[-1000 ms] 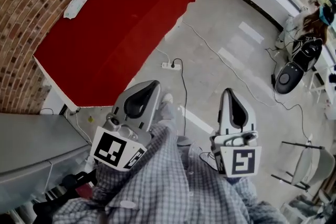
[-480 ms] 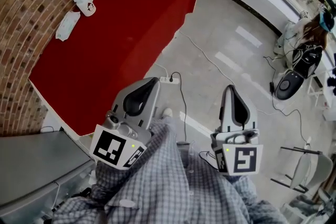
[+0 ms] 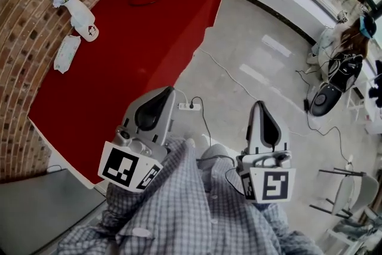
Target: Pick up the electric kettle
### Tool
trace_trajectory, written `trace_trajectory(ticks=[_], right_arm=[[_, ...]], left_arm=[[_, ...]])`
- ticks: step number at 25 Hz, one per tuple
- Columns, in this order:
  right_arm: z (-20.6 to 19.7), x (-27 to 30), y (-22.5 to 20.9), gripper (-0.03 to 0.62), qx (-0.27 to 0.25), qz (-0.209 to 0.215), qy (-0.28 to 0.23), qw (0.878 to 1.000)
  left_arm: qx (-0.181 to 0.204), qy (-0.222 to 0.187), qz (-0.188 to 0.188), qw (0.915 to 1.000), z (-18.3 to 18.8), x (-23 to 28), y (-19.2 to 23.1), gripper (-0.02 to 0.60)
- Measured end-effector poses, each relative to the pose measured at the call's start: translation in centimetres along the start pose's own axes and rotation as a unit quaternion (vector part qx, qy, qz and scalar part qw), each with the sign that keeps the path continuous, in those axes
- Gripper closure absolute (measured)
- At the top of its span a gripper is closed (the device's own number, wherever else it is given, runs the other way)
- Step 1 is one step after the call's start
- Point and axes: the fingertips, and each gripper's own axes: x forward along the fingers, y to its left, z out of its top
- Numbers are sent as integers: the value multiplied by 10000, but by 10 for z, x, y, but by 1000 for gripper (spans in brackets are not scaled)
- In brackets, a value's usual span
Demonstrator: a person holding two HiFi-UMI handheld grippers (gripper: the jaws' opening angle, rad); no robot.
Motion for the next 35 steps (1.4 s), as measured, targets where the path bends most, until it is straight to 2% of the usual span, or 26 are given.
trace_trajectory(ticks=[8,11,14,17,23,28,32,35], right_arm=[[7,30,-27,588,-11,-124,-122,9998],[5,49,-43,588,132,-190,-55,9997],[9,81,-55,588,73,-67,-252,9996],[2,110,-73,588,50,27,-67,10000],[11,172,-119,588,-66,374,-212,9991],[17,216,-165,588,-195,681,-247,9972],[25,245,-197,588,-262,942,-388,9945],[23,257,-210,588,-188,1042,-403,9936]], left_arm=[[-38,-77,45,10000,5,32,15,581],[35,-25,150,9999,3,47,19,581],[17,7,290,9996,-1,67,32,581],[32,30,462,9989,-2,92,40,581],[76,-37,840,9964,11,157,58,581],[634,62,1371,9885,16,210,67,581],[520,-108,1660,9847,21,235,69,581],[590,-106,1738,9830,23,248,63,581]])
